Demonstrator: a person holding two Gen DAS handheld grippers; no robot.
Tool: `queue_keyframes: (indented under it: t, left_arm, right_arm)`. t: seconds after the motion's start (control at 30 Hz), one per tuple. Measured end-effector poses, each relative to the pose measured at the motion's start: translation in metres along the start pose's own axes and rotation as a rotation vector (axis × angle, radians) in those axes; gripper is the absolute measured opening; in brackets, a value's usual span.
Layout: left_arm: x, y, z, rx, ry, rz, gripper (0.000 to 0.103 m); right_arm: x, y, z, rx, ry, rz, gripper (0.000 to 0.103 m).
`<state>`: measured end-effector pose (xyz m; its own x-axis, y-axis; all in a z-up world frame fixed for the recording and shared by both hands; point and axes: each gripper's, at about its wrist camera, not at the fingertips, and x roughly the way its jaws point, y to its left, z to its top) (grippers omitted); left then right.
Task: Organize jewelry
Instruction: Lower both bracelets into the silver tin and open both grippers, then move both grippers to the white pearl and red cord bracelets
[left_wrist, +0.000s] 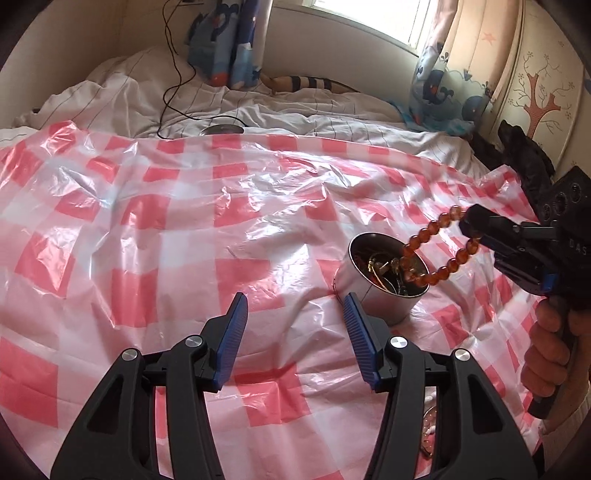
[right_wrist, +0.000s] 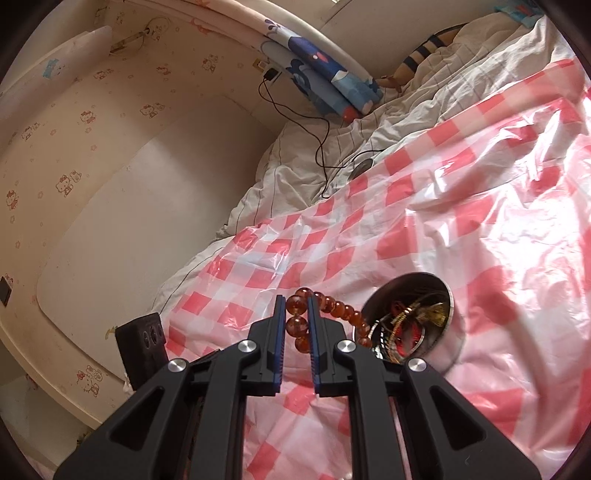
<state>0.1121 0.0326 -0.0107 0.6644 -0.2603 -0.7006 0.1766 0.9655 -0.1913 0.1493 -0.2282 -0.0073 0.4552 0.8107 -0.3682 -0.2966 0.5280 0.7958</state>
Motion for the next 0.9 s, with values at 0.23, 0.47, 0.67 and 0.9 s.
queue_keyframes:
  t: [0.23,0.47,0.67,0.9]
  left_arm:
    - [0.002,-0.006,-0.004,0.008,0.009,-0.022,0.053]
    - [0.001,-0.029,-0.015,0.054,0.021,-0.05,0.055]
    - [0.008,-0.039,-0.05,0.015,0.079,-0.077,0.059]
    - [0.01,-0.085,-0.064,0.258,0.126,-0.126,0.059]
  right_arm:
    - [0.01,-0.021,0.002,-0.077,-0.003,-0.337,0.032]
    - [-0.05,-0.008,-0.033,-0.161,-0.007,-0.402,0.043]
    - [-0.083,-0.018,-0.077,-0.162,0.022,-0.417,0.048]
    - [-0.066,-0.008,-0.087,-0.29,0.25,-0.4,0.048]
